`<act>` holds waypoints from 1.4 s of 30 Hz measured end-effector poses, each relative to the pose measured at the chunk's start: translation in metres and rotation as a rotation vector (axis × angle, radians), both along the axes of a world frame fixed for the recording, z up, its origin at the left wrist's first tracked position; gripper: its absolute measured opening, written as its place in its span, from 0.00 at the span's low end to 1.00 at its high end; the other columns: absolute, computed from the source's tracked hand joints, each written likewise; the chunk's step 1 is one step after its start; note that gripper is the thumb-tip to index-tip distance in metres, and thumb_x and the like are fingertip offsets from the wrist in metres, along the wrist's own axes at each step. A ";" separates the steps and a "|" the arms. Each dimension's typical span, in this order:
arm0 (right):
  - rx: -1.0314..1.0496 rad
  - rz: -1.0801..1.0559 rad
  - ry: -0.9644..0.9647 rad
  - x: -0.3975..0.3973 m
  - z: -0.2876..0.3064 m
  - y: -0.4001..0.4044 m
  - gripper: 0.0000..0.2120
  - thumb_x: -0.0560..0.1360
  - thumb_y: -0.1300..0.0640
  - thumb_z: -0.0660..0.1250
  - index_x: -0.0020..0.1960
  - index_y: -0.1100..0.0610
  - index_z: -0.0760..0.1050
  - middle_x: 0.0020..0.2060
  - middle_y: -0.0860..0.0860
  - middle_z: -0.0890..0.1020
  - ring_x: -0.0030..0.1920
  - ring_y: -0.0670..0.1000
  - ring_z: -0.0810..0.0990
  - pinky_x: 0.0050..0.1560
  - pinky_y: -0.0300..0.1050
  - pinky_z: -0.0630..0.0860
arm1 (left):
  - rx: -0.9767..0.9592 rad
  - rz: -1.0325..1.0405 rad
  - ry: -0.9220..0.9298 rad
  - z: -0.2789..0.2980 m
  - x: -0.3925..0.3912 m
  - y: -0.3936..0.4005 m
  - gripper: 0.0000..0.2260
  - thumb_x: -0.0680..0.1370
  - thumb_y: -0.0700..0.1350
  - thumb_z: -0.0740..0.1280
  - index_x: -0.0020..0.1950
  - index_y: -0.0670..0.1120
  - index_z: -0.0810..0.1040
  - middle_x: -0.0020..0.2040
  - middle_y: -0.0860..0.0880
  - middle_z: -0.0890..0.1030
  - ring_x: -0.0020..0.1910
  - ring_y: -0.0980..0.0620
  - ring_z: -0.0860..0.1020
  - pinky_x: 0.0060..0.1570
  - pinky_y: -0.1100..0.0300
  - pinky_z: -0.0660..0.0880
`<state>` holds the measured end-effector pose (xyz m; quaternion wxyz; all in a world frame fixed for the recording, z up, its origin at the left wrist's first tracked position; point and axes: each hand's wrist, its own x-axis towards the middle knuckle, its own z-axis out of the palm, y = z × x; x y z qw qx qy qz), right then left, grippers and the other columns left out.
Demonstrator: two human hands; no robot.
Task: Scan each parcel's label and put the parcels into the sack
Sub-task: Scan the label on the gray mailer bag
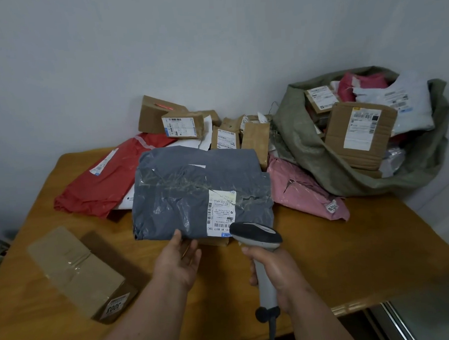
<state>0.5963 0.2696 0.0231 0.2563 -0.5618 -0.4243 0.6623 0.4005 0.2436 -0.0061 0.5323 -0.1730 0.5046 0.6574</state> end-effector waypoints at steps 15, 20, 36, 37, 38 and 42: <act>0.002 -0.206 -0.006 0.003 0.013 0.009 0.11 0.73 0.54 0.77 0.53 0.56 0.81 0.29 0.51 0.80 0.29 0.49 0.80 0.35 0.45 0.76 | 0.281 0.004 0.048 0.048 -0.002 0.032 0.15 0.84 0.48 0.61 0.70 0.48 0.72 0.63 0.45 0.79 0.56 0.47 0.79 0.49 0.52 0.76; 0.053 -0.414 0.104 0.011 0.029 0.021 0.13 0.72 0.56 0.78 0.55 0.55 0.81 0.46 0.54 0.86 0.48 0.56 0.84 0.55 0.56 0.80 | 0.546 -0.049 0.059 0.108 -0.009 0.040 0.17 0.84 0.53 0.59 0.72 0.53 0.72 0.65 0.45 0.80 0.62 0.43 0.79 0.62 0.46 0.76; -0.057 -0.373 0.745 0.083 0.085 0.113 0.24 0.64 0.62 0.74 0.60 0.61 0.81 0.53 0.61 0.86 0.49 0.61 0.87 0.45 0.53 0.83 | 0.884 -0.212 -0.252 0.180 0.079 0.109 0.22 0.82 0.52 0.58 0.72 0.43 0.75 0.69 0.38 0.76 0.70 0.36 0.73 0.72 0.41 0.62; 0.001 -0.430 0.704 0.095 0.092 0.126 0.25 0.63 0.64 0.75 0.60 0.61 0.81 0.52 0.60 0.87 0.49 0.62 0.87 0.45 0.54 0.83 | 0.882 -0.216 -0.252 0.179 0.089 0.120 0.22 0.83 0.53 0.57 0.72 0.43 0.74 0.69 0.39 0.76 0.69 0.37 0.74 0.71 0.40 0.63; 0.061 -0.480 0.663 0.108 0.098 0.139 0.25 0.63 0.67 0.75 0.61 0.60 0.80 0.52 0.60 0.87 0.49 0.62 0.86 0.45 0.56 0.83 | 0.881 -0.217 -0.250 0.178 0.099 0.131 0.23 0.83 0.54 0.57 0.73 0.44 0.73 0.69 0.39 0.76 0.69 0.37 0.74 0.69 0.39 0.65; 0.299 -0.618 0.535 0.149 0.115 0.182 0.24 0.70 0.73 0.73 0.61 0.52 0.78 0.51 0.57 0.87 0.48 0.59 0.87 0.43 0.59 0.84 | 0.872 -0.243 -0.214 0.180 0.132 0.170 0.32 0.72 0.65 0.66 0.71 0.48 0.75 0.67 0.39 0.79 0.65 0.35 0.77 0.64 0.34 0.68</act>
